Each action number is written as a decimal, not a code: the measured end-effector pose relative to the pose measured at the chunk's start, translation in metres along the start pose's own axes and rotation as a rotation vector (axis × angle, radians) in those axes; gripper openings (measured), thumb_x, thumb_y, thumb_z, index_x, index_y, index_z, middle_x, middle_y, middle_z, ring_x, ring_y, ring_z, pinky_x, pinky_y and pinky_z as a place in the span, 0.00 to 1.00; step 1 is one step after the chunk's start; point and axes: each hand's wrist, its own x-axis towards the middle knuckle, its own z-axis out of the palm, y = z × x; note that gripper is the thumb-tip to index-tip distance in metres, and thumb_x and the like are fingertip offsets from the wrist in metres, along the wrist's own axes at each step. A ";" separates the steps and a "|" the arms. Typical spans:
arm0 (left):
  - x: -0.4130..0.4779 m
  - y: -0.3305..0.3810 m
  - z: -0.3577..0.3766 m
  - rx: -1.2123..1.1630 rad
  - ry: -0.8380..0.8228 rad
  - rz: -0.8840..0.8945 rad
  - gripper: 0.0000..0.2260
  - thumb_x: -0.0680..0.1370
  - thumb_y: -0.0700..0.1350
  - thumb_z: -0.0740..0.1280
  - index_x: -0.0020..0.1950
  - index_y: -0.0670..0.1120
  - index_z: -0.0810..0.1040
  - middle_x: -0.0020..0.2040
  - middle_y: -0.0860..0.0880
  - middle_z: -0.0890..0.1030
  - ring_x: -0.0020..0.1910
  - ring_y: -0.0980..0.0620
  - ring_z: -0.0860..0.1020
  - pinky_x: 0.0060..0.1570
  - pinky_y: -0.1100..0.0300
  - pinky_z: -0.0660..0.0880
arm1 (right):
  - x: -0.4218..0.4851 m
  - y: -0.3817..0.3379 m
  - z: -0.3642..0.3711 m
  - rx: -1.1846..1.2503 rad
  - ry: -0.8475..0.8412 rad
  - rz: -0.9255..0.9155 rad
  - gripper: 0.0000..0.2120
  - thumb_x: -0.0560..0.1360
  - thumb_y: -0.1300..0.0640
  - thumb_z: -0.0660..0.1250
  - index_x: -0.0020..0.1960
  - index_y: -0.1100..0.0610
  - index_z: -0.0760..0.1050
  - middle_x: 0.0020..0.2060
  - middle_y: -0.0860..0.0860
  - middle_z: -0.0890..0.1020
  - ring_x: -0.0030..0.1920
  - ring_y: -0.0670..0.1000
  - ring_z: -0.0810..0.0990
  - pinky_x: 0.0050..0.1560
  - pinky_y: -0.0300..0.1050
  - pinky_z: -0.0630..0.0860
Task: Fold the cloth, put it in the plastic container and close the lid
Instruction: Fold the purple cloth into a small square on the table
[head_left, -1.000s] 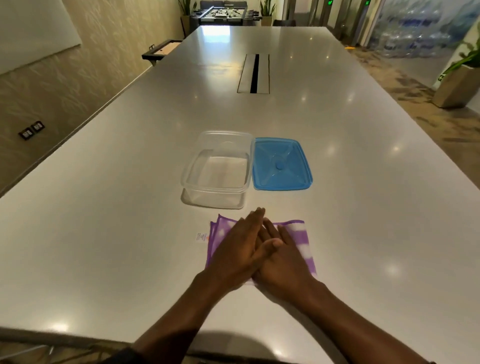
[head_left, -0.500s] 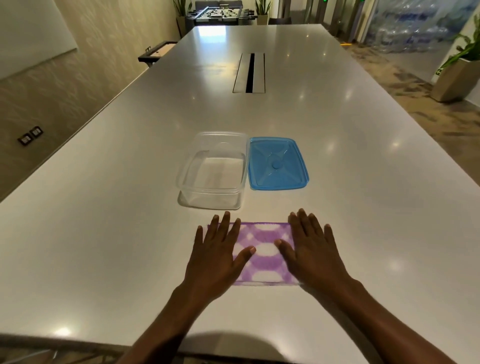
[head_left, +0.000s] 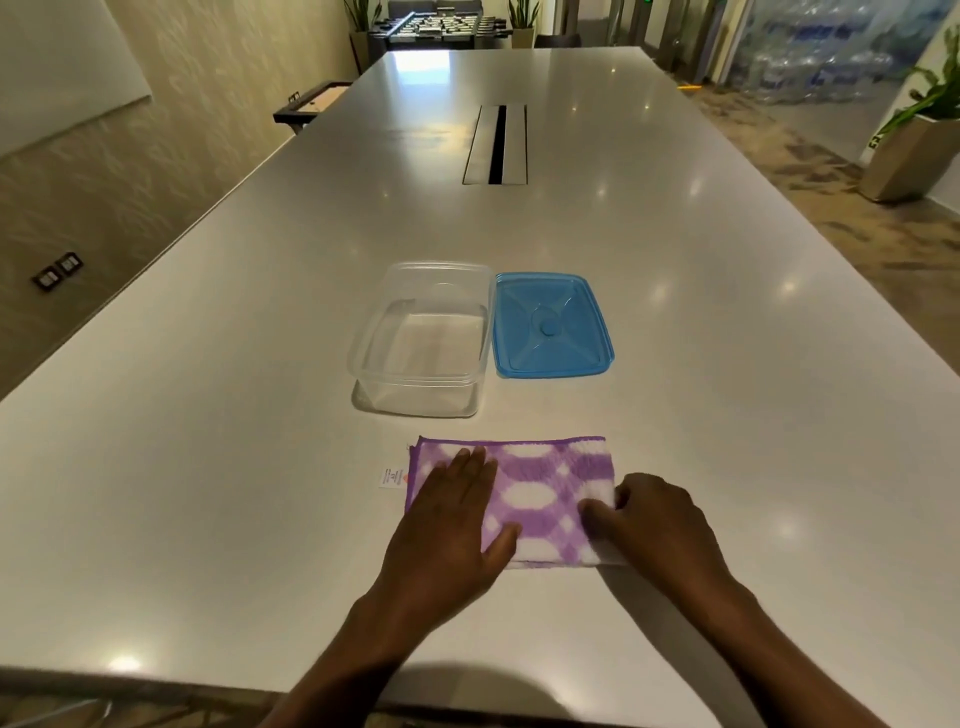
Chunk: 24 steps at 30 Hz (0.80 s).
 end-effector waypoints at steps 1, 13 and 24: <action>0.001 0.000 -0.001 -0.003 0.000 0.005 0.34 0.75 0.65 0.50 0.77 0.49 0.55 0.78 0.51 0.57 0.77 0.54 0.53 0.76 0.55 0.51 | 0.001 -0.003 -0.003 0.063 -0.009 -0.003 0.17 0.70 0.47 0.69 0.31 0.56 0.67 0.28 0.50 0.73 0.30 0.52 0.72 0.29 0.44 0.62; 0.002 0.008 -0.022 -0.526 -0.042 0.000 0.33 0.76 0.52 0.64 0.77 0.56 0.51 0.74 0.60 0.64 0.72 0.60 0.63 0.71 0.62 0.63 | -0.029 -0.092 0.000 0.327 -0.017 -0.344 0.19 0.76 0.52 0.68 0.65 0.52 0.71 0.53 0.47 0.80 0.51 0.47 0.81 0.51 0.37 0.75; 0.003 -0.032 -0.033 -1.294 0.215 -0.376 0.17 0.80 0.38 0.60 0.59 0.61 0.76 0.64 0.52 0.78 0.62 0.50 0.77 0.64 0.49 0.73 | -0.041 -0.067 0.066 -0.240 -0.252 -0.687 0.47 0.71 0.26 0.56 0.79 0.47 0.39 0.77 0.48 0.36 0.78 0.53 0.38 0.76 0.49 0.36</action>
